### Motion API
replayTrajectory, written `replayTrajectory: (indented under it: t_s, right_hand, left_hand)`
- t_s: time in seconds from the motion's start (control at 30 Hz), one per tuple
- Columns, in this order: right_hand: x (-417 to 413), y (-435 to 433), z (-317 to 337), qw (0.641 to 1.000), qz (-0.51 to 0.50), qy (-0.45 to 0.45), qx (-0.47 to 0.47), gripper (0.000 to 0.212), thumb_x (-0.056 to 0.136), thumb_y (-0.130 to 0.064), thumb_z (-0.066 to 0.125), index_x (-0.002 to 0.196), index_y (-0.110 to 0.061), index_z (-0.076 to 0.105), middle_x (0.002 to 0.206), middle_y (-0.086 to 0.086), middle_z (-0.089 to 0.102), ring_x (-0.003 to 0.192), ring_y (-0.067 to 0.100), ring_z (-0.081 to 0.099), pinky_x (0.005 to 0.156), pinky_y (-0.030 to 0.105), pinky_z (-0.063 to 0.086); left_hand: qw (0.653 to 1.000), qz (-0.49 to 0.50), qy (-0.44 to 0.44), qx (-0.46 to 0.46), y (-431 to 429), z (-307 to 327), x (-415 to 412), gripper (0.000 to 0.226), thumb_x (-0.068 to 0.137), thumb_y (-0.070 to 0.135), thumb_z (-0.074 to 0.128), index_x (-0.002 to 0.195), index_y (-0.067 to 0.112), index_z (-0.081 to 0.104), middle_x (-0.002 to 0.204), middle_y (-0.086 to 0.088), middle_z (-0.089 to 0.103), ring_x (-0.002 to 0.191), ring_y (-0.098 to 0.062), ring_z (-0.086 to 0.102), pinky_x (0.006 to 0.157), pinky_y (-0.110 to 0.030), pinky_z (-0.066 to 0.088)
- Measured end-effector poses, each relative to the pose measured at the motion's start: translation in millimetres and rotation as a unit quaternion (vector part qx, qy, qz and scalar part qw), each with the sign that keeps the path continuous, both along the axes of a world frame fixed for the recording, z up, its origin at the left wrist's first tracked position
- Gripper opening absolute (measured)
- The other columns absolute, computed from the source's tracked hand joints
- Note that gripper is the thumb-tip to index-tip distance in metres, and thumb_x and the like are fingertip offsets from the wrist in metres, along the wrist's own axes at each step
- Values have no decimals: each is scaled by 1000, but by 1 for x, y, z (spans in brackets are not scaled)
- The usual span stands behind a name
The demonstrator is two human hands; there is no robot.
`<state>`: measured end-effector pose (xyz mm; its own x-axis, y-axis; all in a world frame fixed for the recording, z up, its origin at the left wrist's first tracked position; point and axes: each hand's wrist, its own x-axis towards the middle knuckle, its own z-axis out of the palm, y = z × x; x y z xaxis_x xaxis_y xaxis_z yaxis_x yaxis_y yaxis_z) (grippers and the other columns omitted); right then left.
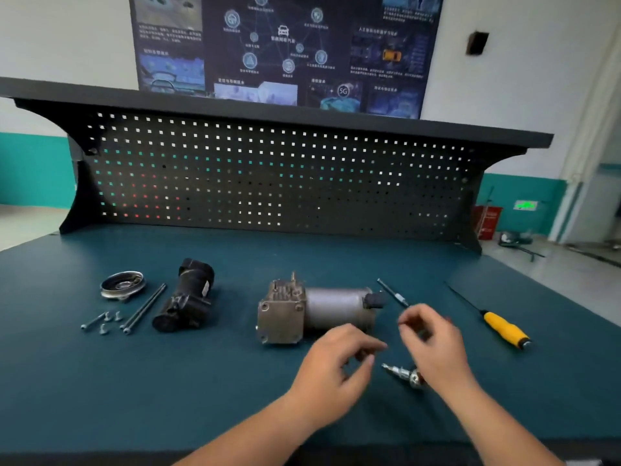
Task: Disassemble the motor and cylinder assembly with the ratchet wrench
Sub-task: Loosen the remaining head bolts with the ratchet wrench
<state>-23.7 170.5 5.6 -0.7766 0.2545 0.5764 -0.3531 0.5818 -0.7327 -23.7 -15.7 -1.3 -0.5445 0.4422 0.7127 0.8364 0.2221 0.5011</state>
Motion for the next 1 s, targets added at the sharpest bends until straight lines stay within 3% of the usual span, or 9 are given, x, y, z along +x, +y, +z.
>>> replayTrajectory:
  t_s: [0.13, 0.23, 0.33, 0.47, 0.53, 0.7, 0.8, 0.87, 1.0]
  right_hand:
    - [-3, 76, -17, 960, -173, -51, -213, 10, 91, -1, 53, 89, -7, 60, 77, 4, 55, 69, 21, 48, 58, 17, 37]
    - [-5, 78, -45, 961, -184, -128, -162, 5, 91, -8, 59, 94, -6, 62, 82, 4, 59, 81, 23, 54, 70, 27, 35]
    - [-4, 73, -53, 968, -164, -167, -88, 2, 89, -17, 63, 89, -15, 63, 80, -6, 63, 81, 18, 57, 66, 29, 35]
    - [-3, 74, -45, 961, -159, -186, -132, 12, 91, -23, 61, 80, -19, 63, 82, 1, 69, 87, 21, 63, 66, 30, 38]
    - [-3, 65, -38, 941, -111, -168, -274, 15, 92, -26, 60, 84, -12, 62, 85, 6, 70, 85, 20, 65, 69, 29, 44]
    - [2, 12, -16, 803, 118, -70, -579, 24, 96, -34, 49, 87, -13, 57, 86, 11, 74, 78, 18, 72, 73, 35, 56]
    - [2, -29, 9, 707, 191, 1, -681, 39, 96, -37, 44, 64, -17, 57, 67, 4, 67, 60, 16, 68, 58, 24, 57]
    - [-1, -52, 22, 670, 192, 37, -716, 53, 98, -38, 42, 48, -21, 48, 47, -7, 45, 41, 8, 49, 49, 16, 46]
    - [-4, -71, 30, 691, 176, 48, -699, 52, 99, -37, 41, 48, -23, 36, 42, -11, 24, 35, 5, 24, 36, 14, 27]
  left_hand:
    - [962, 91, -113, -232, 89, -12, -14, 56, 90, 36, 56, 137, 9, 41, 131, -11, 42, 125, -25, 37, 107, -31, 30]
    - [906, 163, -135, -366, 128, -19, -21, 59, 89, 41, 55, 131, 3, 39, 130, -18, 38, 121, -35, 36, 100, -45, 33]
    - [892, 187, -125, -391, 141, -25, -27, 40, 93, 24, 49, 127, 2, 45, 128, -19, 40, 117, -36, 43, 95, -44, 36]
    - [907, 181, -103, -365, 131, -34, -30, 30, 97, 19, 43, 121, 3, 49, 124, -18, 45, 114, -36, 46, 95, -43, 36]
    - [928, 172, -70, -323, 120, -36, -28, 29, 97, 21, 41, 121, 7, 50, 122, -14, 45, 116, -32, 44, 96, -40, 32]
    - [983, 67, 36, -168, 77, -20, -24, 38, 93, 20, 48, 130, 17, 51, 114, -6, 51, 111, -21, 44, 97, -31, 22]
    - [977, 21, 156, -147, 46, -3, -25, 36, 87, 20, 57, 121, 11, 60, 105, -9, 61, 101, -19, 45, 95, -32, 25]
    - [972, 53, 214, -84, 23, 1, -32, 38, 82, 29, 63, 117, 12, 58, 105, -8, 62, 100, -18, 44, 93, -33, 31]
    - [974, 193, 105, 50, -40, 6, -58, 72, 62, 51, 78, 118, 18, 48, 118, -3, 46, 116, -16, 41, 102, -27, 30]
